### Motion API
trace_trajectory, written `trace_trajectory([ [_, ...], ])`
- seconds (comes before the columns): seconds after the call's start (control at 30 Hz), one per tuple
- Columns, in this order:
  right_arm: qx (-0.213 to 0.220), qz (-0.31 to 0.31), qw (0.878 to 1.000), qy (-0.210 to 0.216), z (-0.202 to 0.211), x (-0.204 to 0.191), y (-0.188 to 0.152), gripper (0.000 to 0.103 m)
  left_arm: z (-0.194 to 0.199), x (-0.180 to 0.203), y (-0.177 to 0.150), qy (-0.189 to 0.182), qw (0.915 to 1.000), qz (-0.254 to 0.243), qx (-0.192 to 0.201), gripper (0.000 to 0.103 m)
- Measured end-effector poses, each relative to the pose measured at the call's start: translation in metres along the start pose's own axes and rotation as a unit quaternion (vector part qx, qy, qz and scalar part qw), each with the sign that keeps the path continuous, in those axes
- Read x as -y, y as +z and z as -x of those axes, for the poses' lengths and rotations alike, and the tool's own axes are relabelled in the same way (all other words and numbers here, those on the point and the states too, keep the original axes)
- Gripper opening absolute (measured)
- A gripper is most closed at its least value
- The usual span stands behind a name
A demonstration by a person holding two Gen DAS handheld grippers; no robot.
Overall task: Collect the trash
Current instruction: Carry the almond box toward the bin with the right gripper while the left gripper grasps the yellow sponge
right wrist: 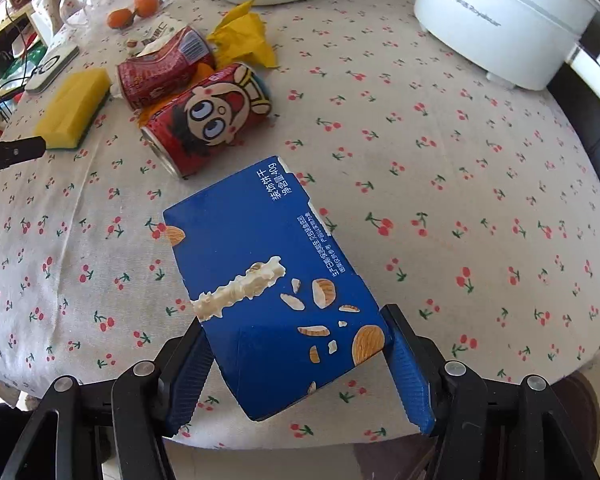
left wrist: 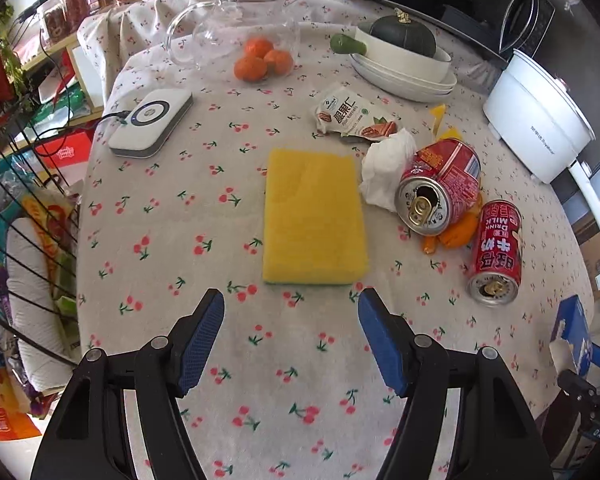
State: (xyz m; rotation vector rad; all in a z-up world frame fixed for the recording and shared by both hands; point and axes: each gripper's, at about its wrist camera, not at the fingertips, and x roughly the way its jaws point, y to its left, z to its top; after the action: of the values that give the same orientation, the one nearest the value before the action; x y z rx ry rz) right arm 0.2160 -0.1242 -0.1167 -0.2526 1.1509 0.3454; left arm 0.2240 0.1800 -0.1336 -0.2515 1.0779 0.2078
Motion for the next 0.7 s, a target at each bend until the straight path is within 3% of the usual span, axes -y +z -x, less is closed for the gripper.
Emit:
trace_trajectory([
  [0.3,0.009,-0.036,0.999,0.021,0.014,0.016,-0.009,0.069,-0.025,0.011,0.017,0.023,0.9993,0.023,0.019,0.072],
  [0.5,0.012,-0.04,0.999,0.02,0.022,0.02,-0.018,0.069,-0.024,0.028,0.014,0.018,0.9995,-0.004,0.026,0.072],
  [0.7,0.005,-0.046,0.999,0.014,0.022,0.028,-0.026,0.069,-0.029,0.036,0.015,0.051,0.998,-0.022,0.03,0.072],
])
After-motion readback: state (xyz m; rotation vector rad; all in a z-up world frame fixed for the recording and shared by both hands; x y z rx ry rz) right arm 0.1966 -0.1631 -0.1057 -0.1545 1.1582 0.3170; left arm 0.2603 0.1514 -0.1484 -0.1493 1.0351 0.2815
